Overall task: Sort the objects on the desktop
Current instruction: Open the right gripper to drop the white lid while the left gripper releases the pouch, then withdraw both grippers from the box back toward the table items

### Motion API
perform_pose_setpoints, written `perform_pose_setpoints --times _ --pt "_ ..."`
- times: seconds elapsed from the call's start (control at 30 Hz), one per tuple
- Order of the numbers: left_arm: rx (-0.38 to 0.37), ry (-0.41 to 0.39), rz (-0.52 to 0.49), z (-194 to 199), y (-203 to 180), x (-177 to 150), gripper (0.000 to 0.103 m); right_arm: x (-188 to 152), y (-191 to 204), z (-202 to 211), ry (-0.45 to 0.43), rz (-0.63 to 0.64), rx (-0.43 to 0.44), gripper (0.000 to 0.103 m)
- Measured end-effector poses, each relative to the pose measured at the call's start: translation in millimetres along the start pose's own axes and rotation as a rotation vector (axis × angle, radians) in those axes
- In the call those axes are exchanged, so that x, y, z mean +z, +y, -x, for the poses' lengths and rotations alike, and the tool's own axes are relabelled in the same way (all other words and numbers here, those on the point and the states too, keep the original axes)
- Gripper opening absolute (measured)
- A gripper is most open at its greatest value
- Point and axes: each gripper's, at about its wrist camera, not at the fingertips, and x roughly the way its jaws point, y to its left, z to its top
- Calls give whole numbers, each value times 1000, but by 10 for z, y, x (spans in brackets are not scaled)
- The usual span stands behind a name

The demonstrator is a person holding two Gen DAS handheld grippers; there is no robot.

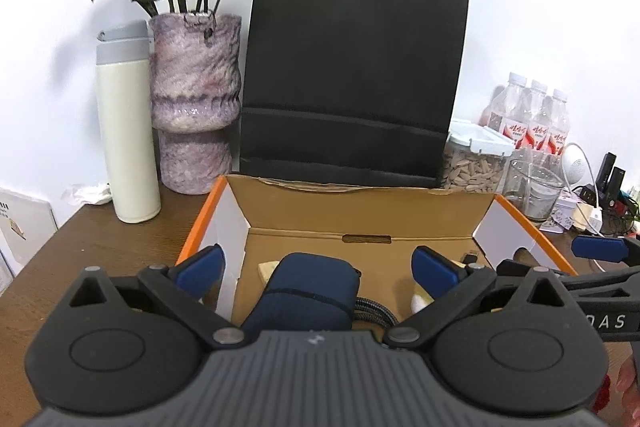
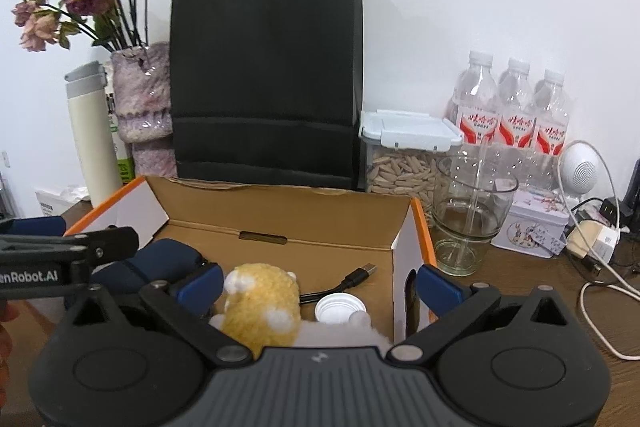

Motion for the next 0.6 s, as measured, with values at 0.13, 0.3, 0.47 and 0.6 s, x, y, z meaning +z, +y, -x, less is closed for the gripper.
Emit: perform_pose_setpoints --times 0.13,0.3,0.47,0.6 --pt "-8 -6 -19 174 -29 -50 103 -40 -32 191 -17 2 -1 103" --pt "-19 -5 -47 402 -41 -164 103 -146 -130 430 -25 -1 -19 103" --pt "-24 6 -65 589 -23 -317 103 -341 -271 625 -6 -5 -52 103" --pt "-31 21 -75 701 -25 -433 103 -528 -372 728 30 -7 -76 103"
